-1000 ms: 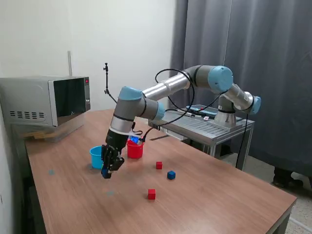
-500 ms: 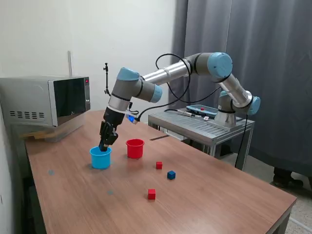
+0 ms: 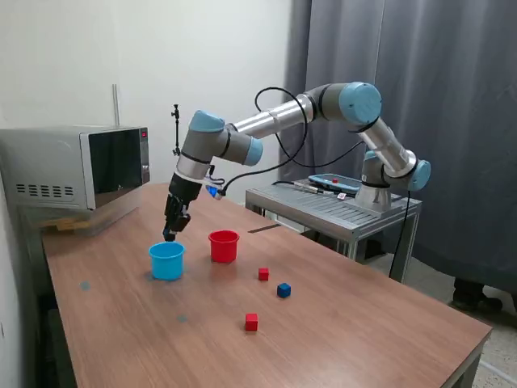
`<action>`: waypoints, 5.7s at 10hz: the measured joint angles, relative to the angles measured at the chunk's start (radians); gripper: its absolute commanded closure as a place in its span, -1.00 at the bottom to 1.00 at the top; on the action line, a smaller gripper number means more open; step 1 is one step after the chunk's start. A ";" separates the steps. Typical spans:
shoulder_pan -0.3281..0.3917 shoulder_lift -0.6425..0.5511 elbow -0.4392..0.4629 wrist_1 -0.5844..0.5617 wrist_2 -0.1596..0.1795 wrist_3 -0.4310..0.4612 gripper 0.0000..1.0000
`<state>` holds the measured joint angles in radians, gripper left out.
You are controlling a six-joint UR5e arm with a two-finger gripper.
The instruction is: Place red objects in the red bin, and blue objects in the blue bin.
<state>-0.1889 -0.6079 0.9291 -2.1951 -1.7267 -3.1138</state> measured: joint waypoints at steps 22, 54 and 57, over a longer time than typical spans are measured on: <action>-0.023 -0.246 0.256 0.010 0.043 0.028 -1.00; 0.197 -0.231 0.558 0.007 0.292 -0.140 -1.00; 0.196 -0.207 0.554 0.005 0.291 -0.151 -1.00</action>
<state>0.0075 -0.8147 1.4832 -2.1903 -1.4356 -3.2649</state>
